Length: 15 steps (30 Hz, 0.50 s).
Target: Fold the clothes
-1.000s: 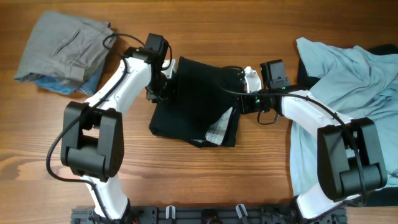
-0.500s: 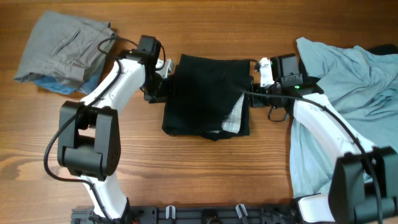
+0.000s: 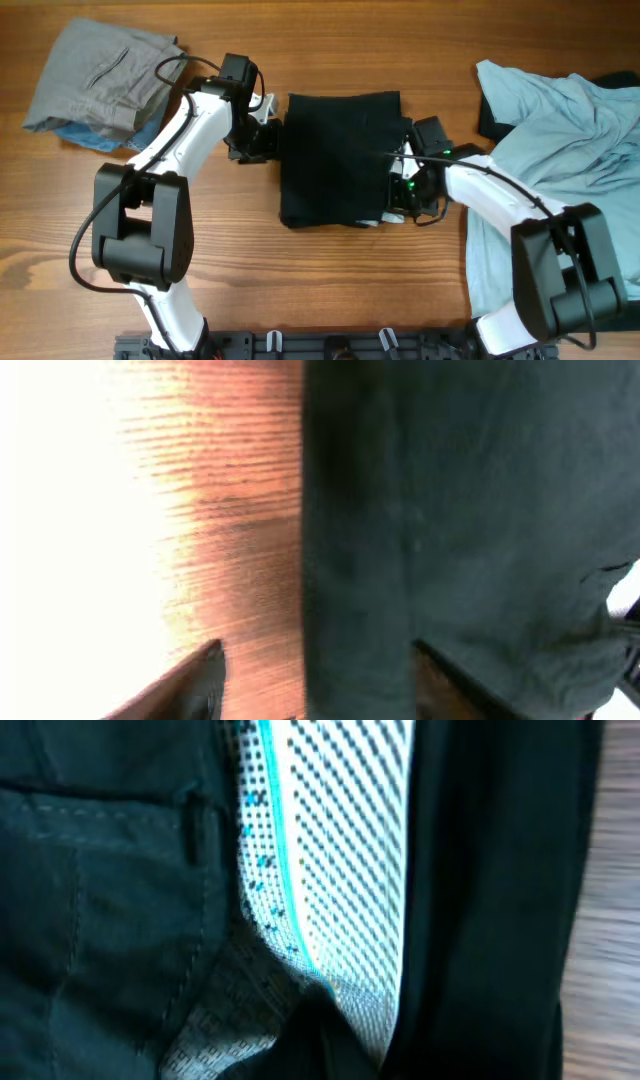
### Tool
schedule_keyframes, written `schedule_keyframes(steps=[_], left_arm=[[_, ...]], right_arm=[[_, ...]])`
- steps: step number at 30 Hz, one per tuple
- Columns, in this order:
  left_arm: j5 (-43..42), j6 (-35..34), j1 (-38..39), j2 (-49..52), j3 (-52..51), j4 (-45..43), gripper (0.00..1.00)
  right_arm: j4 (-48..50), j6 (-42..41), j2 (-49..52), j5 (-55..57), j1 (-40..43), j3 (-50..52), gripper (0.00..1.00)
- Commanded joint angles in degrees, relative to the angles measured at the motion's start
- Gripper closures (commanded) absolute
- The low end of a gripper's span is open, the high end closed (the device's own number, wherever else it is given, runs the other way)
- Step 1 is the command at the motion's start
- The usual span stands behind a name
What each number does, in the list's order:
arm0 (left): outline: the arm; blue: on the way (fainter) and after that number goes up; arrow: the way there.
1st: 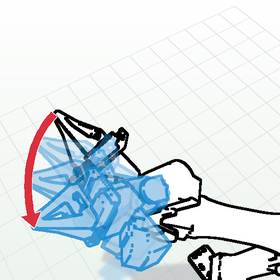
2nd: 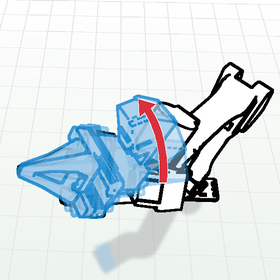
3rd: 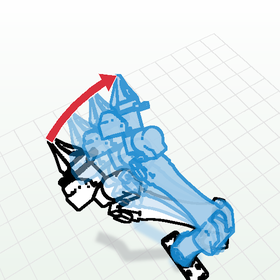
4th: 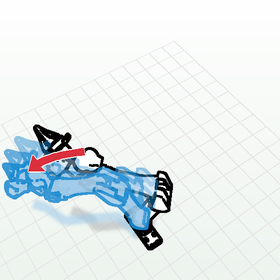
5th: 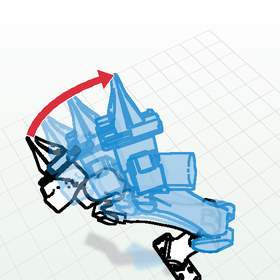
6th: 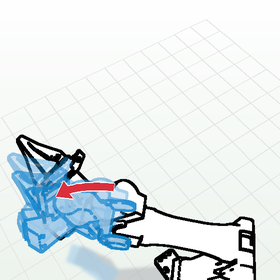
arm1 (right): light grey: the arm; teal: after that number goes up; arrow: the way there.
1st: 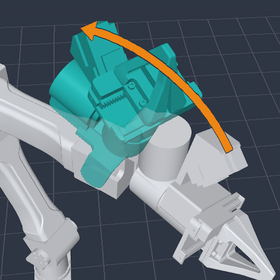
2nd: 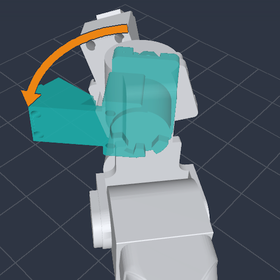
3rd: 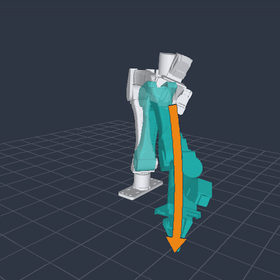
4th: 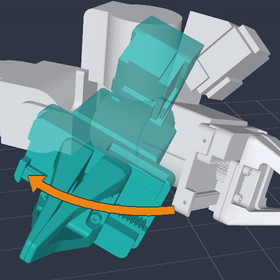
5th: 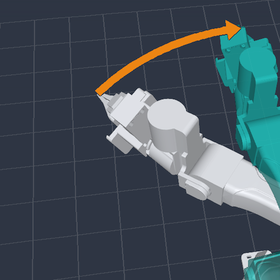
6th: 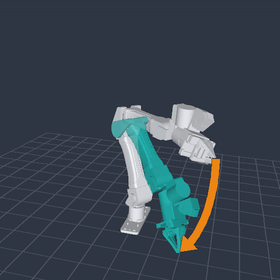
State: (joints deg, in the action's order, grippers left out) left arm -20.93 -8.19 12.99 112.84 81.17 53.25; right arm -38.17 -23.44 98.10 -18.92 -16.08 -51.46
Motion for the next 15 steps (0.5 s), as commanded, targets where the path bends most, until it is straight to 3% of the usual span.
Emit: schedule_keyframes(steps=[1,3,5,10,15], left_arm=[[-0.96,0.48,-0.37,-0.44,-0.39,1.60,0.54],[-6.82,0.48,-0.37,-0.44,-0.39,4.42,0.96],[-12.59,0.52,-0.11,-0.44,-0.39,6.67,0.96],[-11.30,-3.52,5.18,-0.37,-6.27,4.42,0.96],[-6.49,-26.62,5.70,0.07,-21.31,-11.61,0.96]], right_arm=[[-1.99,7.04,-7.56,2.86,0.83,-0.79,0.92],[-1.31,8.44,-14.21,2.73,0.83,-0.79,0.92],[0.74,8.46,-19.47,2.73,0.83,-0.79,0.92],[5.49,8.31,-22.18,2.78,0.83,-0.59,0.91],[5.64,6.75,-21.49,2.73,0.83,-0.57,0.91]])
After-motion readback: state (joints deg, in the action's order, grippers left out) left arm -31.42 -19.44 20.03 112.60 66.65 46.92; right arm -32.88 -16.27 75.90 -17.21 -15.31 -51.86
